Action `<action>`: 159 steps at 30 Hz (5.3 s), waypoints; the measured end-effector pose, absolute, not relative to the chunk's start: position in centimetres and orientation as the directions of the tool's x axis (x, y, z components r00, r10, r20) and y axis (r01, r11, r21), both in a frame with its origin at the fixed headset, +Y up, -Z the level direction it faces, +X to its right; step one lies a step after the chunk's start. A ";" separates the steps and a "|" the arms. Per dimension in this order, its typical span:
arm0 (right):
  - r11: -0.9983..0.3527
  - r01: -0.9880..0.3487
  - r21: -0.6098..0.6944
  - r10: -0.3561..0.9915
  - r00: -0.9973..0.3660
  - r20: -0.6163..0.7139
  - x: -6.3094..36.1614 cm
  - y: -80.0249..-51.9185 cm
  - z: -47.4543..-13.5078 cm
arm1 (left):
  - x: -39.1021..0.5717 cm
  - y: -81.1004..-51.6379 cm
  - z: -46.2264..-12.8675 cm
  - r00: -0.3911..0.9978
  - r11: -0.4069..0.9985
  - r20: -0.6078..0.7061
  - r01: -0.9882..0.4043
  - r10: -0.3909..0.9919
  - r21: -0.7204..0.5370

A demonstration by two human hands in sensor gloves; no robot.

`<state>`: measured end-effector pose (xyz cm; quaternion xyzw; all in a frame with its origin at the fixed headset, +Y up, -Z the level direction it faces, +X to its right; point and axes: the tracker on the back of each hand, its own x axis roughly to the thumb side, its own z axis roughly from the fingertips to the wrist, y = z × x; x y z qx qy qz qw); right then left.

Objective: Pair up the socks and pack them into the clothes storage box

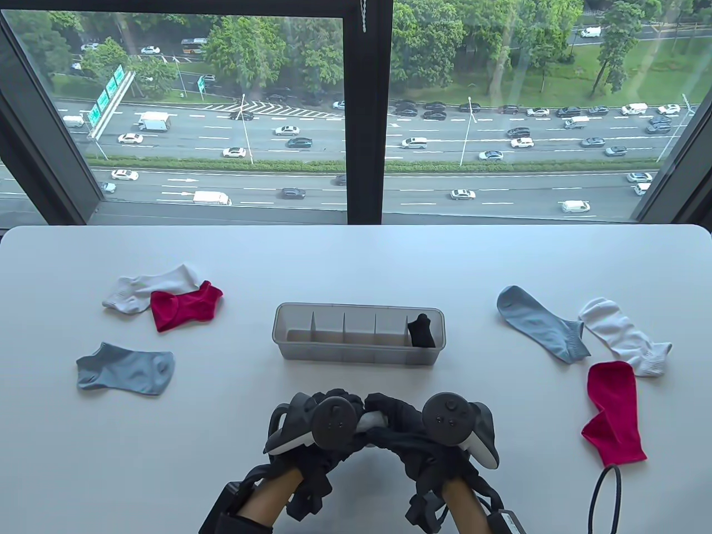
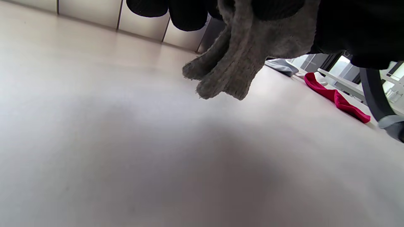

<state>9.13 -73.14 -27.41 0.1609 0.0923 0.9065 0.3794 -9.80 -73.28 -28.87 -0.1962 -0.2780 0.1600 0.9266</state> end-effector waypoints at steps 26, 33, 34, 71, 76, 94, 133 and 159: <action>-0.710 -0.608 0.354 0.703 -0.636 0.319 8.1 -71.9 -26.8 | -10.0 -72.5 -28.5 0.812 0.896 0.446 -0.197 0.376 -0.398; -0.725 -0.645 0.239 0.688 -0.687 0.233 9.1 -72.3 -27.3 | -9.2 -71.2 -27.3 0.830 0.980 0.521 -0.171 0.199 -0.103; -0.720 -0.649 0.247 0.694 -0.685 0.222 9.2 -72.3 -27.3 | -9.0 -71.1 -27.2 0.830 0.980 0.522 -0.162 0.197 -0.113; -0.470 -0.786 0.401 0.880 -0.452 0.144 9.8 -72.5 -27.6 | -9.5 -70.7 -27.5 0.785 0.938 0.514 -0.281 0.346 -0.202; -0.583 -0.797 0.157 0.812 -0.561 0.164 10.9 -71.7 -27.5 | -9.5 -70.3 -27.5 0.798 0.922 0.470 -0.275 0.377 -0.272; -0.397 -0.860 0.320 0.917 -0.379 0.120 10.0 -72.2 -27.2 | -11.2 -69.9 -28.2 0.688 0.810 0.440 -0.550 0.577 -0.202; -0.699 -0.664 0.263 0.712 -0.615 0.338 8.5 -71.2 -26.3 | -12.2 -69.9 -28.6 0.536 0.650 0.377 -0.689 0.755 -0.321; -0.633 -0.773 0.052 0.764 -0.612 0.205 9.2 -71.4 -26.8 | -11.0 -69.6 -29.2 0.780 0.857 0.389 -0.512 0.490 -0.053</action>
